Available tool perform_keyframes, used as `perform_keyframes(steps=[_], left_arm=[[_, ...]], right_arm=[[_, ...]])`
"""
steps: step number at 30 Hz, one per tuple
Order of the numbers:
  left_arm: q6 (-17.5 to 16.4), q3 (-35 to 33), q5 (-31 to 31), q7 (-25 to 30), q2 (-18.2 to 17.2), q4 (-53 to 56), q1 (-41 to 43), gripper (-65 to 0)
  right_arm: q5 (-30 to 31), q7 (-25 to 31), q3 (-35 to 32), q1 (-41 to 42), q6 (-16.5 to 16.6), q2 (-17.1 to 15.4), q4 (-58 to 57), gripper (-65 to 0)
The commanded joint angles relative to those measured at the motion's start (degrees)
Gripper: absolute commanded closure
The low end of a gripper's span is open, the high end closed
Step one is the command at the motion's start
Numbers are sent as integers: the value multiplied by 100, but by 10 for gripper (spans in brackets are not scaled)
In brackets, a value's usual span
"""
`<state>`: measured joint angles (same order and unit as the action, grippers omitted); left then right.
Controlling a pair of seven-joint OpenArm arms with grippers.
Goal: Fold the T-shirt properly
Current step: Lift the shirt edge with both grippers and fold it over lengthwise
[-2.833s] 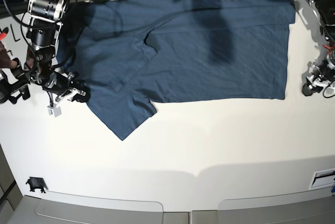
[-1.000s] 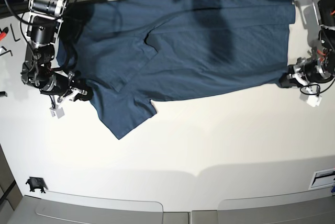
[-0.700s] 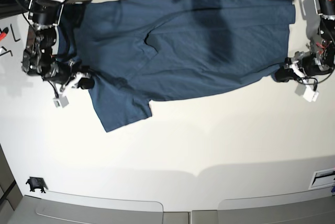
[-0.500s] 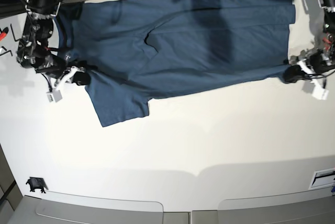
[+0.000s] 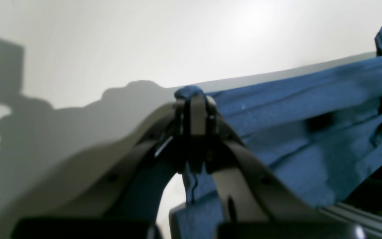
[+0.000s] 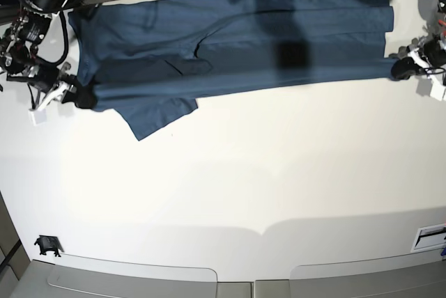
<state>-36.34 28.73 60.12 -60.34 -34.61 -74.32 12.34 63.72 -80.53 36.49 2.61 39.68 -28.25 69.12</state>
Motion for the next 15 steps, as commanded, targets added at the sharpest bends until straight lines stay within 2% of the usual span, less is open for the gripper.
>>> perform_keyframes(steps=[1, 9, 15], left_arm=[[-37, 59, 109, 55, -146, -105, 0, 0], [-37, 59, 103, 9, -146, -107, 35, 0], [-37, 59, 101, -203, -146, -105, 39, 0]], right_arm=[[118, 92, 39, -11, 32, -122, 101, 0], [-166, 98, 39, -566, 32, -125, 101, 0], [-262, 103, 39, -616, 32, -122, 98, 0]])
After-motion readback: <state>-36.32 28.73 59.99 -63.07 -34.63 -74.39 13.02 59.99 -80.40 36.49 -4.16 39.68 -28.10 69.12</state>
